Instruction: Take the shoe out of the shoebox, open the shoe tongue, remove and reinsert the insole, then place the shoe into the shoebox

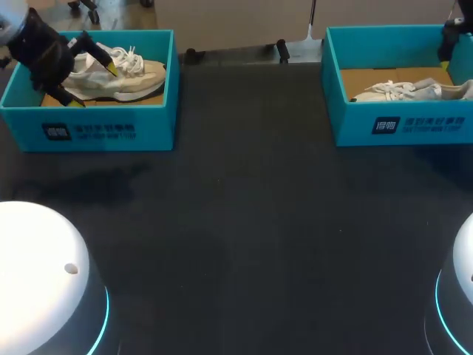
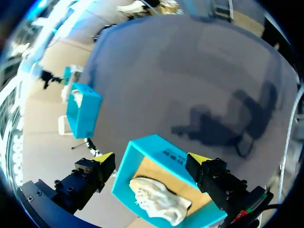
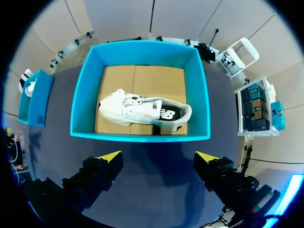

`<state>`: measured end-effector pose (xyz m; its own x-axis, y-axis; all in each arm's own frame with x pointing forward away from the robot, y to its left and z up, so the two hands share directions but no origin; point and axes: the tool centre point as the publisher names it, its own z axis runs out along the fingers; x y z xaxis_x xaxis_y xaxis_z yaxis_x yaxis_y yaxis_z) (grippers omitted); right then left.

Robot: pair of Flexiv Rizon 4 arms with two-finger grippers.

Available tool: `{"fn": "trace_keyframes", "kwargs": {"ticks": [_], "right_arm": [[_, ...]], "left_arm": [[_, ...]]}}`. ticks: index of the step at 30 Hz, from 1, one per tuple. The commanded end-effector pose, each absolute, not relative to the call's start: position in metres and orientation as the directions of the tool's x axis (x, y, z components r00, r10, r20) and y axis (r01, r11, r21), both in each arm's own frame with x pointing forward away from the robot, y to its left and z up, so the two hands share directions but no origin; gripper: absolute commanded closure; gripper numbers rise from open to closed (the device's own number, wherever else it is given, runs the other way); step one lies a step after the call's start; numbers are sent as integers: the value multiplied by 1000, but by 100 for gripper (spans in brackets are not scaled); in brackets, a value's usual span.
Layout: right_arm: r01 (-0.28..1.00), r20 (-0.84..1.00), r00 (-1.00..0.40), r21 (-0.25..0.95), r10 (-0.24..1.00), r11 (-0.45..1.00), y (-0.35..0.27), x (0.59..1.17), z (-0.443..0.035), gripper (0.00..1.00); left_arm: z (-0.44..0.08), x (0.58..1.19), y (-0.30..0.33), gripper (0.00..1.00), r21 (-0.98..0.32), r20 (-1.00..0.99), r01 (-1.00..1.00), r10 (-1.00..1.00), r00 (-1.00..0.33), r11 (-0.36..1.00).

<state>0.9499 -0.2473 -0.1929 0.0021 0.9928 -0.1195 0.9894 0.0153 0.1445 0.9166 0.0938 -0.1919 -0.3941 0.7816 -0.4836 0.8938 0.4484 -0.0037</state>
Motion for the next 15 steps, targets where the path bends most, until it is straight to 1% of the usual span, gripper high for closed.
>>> {"fn": "trace_keyframes", "kwargs": {"ticks": [1, 12, 13, 14, 15], "right_arm": [[989, -121, 2, 145, 993, 16, -247, 950, -193, 0], [989, -121, 2, 145, 993, 16, -247, 950, -193, 0], [989, -121, 2, 145, 993, 16, -247, 950, -193, 0], [989, -121, 2, 145, 993, 16, -247, 950, -193, 0], [989, -121, 2, 145, 993, 16, -247, 950, -193, 0]], "left_arm": [[-188, 913, 89, 0, 31, -407, 900, 828, -386, 435], [-188, 913, 89, 0, 31, -407, 900, 828, -386, 435], [-188, 915, 88, 0, 28, -425, 906, 826, -371, 422], [-187, 917, 89, 0, 74, -411, 914, 847, -336, 399], [-186, 920, 89, 0, 83, -409, 918, 853, -323, 388]]}}
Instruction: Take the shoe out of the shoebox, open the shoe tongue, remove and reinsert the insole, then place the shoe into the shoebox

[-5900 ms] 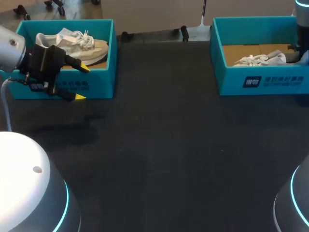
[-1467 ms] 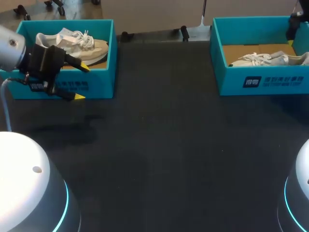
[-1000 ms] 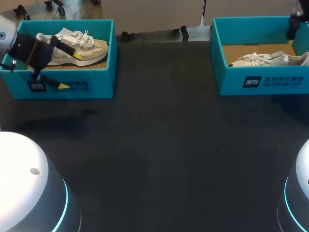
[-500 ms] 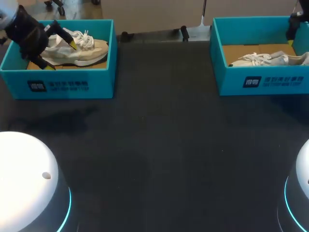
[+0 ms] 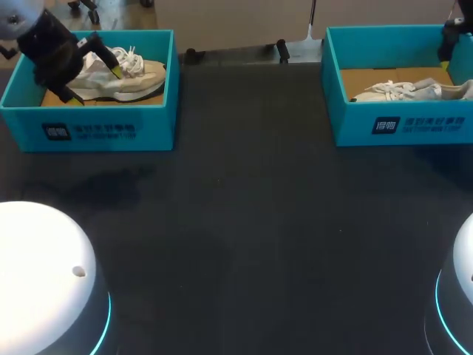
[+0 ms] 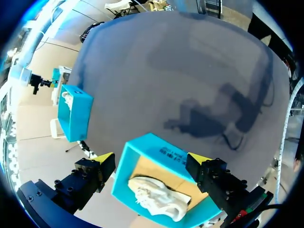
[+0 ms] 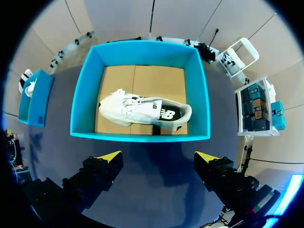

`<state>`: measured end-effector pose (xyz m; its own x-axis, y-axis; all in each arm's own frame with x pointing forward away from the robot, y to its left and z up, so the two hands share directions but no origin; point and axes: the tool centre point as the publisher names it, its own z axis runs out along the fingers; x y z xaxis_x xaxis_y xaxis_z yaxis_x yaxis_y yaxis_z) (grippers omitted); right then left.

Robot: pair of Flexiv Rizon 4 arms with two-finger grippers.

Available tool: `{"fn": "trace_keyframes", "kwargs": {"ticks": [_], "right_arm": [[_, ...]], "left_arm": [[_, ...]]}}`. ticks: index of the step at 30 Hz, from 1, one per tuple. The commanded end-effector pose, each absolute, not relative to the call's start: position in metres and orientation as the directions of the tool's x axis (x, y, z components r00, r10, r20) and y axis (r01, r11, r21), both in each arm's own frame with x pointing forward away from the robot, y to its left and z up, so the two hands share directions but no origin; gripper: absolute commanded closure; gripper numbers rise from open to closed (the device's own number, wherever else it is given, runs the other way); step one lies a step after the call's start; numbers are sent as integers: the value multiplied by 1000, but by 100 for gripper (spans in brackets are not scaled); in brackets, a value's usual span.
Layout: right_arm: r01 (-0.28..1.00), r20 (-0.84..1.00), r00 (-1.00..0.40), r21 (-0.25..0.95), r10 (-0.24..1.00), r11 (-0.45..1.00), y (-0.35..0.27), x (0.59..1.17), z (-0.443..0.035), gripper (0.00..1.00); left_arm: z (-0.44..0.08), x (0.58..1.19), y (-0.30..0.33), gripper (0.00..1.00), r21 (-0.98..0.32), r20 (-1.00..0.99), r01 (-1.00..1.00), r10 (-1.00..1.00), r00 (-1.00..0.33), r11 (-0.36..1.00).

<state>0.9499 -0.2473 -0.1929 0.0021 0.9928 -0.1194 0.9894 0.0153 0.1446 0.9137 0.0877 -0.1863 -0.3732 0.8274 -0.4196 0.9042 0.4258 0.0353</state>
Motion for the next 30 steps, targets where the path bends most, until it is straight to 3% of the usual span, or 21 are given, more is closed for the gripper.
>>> {"fn": "trace_keyframes", "kwargs": {"ticks": [1, 13, 30], "right_arm": [[989, -121, 2, 145, 993, 16, -247, 950, -193, 0], [989, -121, 2, 145, 993, 16, -247, 950, -193, 0], [989, -121, 2, 145, 993, 16, -247, 950, -193, 0]], "left_arm": [[-185, 923, 91, 0, 87, -412, 915, 851, -326, 393], [-198, 965, 133, 0, 163, -296, 976, 951, -89, 142], [-225, 1035, 233, 0, 182, -137, 983, 990, 11, 14]]}}
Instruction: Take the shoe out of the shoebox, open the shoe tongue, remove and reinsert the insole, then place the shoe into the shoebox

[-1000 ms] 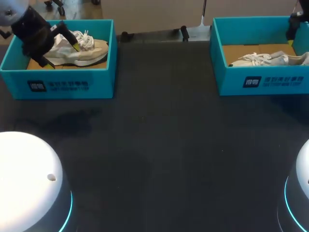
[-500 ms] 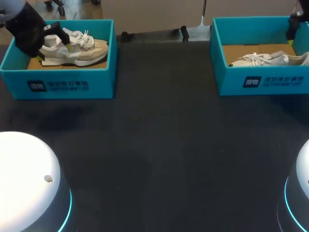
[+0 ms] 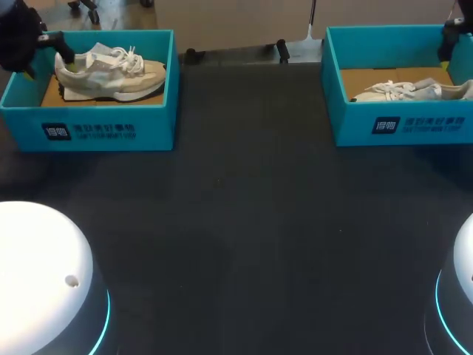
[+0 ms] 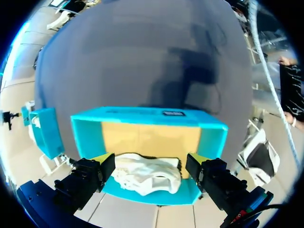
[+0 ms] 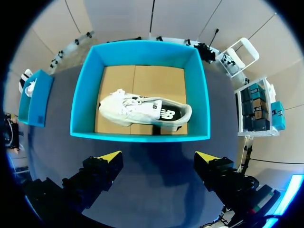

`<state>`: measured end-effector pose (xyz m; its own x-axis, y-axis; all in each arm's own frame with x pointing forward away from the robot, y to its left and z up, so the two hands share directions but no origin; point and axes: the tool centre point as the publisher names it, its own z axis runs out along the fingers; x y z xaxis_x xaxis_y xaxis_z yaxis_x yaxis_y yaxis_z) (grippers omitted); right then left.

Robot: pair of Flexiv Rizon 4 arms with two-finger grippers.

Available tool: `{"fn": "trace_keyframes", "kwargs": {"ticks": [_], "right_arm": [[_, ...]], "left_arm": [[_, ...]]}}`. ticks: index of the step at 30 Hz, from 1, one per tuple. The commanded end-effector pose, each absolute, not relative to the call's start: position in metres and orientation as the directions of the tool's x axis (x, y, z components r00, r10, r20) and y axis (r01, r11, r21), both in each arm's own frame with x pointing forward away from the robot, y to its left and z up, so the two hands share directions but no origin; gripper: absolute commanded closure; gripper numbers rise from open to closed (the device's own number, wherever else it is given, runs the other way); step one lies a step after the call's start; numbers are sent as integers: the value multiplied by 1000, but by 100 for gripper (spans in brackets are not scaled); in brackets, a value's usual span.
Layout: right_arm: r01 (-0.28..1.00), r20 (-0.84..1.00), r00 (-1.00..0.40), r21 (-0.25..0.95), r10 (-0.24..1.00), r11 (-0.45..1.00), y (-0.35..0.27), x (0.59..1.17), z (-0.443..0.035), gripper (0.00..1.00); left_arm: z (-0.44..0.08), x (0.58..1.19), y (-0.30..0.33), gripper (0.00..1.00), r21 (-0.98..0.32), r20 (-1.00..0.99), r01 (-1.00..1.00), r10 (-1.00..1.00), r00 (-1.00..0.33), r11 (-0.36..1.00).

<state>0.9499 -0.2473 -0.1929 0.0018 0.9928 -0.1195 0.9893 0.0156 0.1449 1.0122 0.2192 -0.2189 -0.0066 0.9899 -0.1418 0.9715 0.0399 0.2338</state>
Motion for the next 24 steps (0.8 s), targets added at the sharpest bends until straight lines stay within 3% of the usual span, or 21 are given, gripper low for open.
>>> {"fn": "trace_keyframes", "kwargs": {"ticks": [1, 15, 24], "right_arm": [[989, -121, 2, 145, 993, 16, -247, 950, -193, 0], [989, -121, 2, 145, 993, 16, -247, 950, -193, 0], [989, -121, 2, 145, 993, 16, -247, 950, -193, 0]], "left_arm": [[-227, 1040, 241, 0, 182, -119, 983, 992, 30, -8], [-250, 1089, 293, 0, 146, 40, 968, 979, 202, -206], [-250, 1089, 293, 0, 146, 40, 968, 979, 202, -206]]}}
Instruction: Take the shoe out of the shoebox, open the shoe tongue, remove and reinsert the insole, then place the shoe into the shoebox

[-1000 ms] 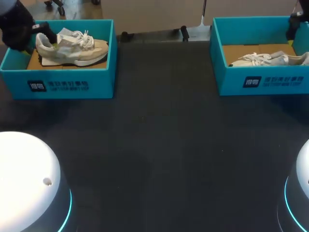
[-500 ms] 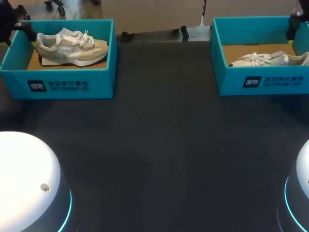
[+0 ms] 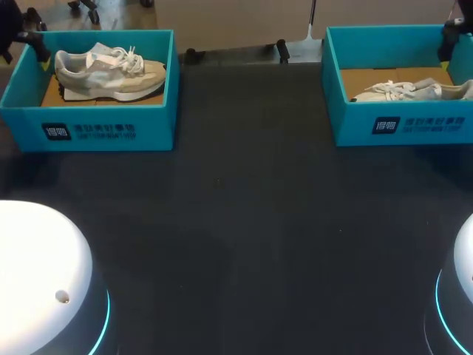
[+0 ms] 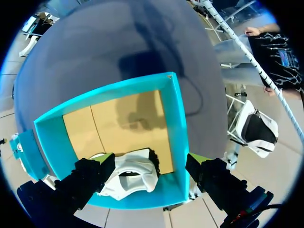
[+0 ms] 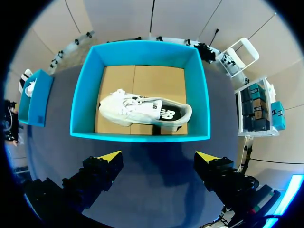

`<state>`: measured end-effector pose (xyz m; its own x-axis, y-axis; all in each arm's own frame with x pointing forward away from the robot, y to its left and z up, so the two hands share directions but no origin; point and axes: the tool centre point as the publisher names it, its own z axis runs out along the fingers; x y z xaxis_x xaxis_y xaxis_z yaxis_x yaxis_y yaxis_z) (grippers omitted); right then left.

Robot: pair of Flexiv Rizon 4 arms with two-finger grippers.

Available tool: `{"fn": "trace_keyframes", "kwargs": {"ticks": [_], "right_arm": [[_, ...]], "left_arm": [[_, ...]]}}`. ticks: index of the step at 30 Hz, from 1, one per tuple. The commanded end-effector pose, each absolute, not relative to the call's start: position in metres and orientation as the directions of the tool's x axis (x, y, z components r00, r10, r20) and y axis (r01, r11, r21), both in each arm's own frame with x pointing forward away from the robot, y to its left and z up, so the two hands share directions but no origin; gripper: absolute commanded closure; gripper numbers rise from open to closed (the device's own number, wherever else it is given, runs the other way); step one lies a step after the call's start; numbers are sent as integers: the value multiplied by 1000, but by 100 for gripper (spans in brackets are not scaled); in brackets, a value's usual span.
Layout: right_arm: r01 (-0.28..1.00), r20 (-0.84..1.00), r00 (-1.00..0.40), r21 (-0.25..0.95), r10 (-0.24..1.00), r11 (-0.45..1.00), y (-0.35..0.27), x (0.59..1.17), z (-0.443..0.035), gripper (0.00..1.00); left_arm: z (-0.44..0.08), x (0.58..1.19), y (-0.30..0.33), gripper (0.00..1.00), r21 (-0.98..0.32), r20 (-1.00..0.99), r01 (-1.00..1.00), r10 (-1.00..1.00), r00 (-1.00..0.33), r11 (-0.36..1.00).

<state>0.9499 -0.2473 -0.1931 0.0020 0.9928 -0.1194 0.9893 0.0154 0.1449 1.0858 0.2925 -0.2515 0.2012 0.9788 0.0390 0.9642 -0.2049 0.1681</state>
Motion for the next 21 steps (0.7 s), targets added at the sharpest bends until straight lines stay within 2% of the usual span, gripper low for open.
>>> {"fn": "trace_keyframes", "kwargs": {"ticks": [1, 10, 13, 21], "right_arm": [[989, -121, 2, 145, 993, 16, -247, 950, -193, 0], [989, -121, 2, 145, 993, 16, -247, 950, -193, 0], [989, -121, 2, 145, 993, 16, -247, 950, -193, 0], [989, -121, 2, 145, 993, 16, -247, 950, -193, 0]], "left_arm": [[-250, 1089, 293, 0, 146, 40, 968, 979, 202, -206], [-250, 1089, 293, 0, 146, 40, 968, 979, 202, -206], [-253, 1106, 288, 0, 124, -13, 970, 977, 211, -208], [-266, 1153, 282, 0, 167, -7, 966, 979, 203, -199]]}}
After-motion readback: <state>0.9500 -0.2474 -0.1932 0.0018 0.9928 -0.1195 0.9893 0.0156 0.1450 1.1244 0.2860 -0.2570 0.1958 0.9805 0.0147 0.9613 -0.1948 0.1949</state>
